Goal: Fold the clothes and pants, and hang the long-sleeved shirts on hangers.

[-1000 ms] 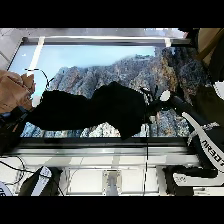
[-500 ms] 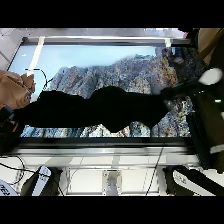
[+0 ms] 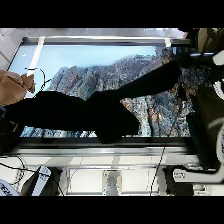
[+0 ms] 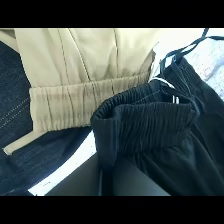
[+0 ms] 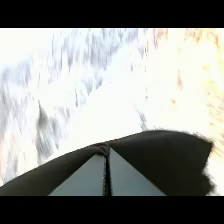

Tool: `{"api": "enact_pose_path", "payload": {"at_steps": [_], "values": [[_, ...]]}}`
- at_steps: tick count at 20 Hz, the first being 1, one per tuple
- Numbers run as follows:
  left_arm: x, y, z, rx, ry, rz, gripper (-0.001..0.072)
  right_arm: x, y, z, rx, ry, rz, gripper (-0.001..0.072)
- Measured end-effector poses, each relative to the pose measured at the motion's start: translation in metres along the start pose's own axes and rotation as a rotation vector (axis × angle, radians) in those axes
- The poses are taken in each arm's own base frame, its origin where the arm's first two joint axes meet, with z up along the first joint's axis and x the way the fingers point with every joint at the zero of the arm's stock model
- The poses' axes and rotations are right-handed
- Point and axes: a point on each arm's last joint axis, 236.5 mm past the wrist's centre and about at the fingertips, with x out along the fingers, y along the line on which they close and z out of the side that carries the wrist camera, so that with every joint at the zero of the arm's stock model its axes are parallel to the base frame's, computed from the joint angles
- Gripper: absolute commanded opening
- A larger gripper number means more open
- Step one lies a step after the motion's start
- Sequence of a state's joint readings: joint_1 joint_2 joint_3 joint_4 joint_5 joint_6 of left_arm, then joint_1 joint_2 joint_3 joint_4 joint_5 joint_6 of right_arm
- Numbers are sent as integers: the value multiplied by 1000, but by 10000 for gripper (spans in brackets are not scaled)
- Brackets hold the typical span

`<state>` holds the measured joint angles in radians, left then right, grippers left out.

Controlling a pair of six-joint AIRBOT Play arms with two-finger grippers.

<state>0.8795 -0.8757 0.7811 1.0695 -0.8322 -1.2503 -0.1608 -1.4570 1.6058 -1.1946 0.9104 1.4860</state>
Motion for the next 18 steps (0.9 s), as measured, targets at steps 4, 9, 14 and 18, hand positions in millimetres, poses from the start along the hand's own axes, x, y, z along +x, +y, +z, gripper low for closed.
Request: {"api": "enact_pose_path", "payload": {"at_steps": [4, 9, 14, 18], "values": [[0, 1, 2, -23, -10, 3, 21, 75, -14, 2, 157, 26, 48, 483], [0, 1, 2, -33, -8, 3, 21, 88, -2, -51, 100, 260, 118, 420], [0, 0, 0, -36, -1, 1, 22, 39, 35, -171, -26, 695, 241, 411], [0, 0, -1, -36, 6, -1, 21, 19, 58, -271, 10, 885, 314, 555]]}}
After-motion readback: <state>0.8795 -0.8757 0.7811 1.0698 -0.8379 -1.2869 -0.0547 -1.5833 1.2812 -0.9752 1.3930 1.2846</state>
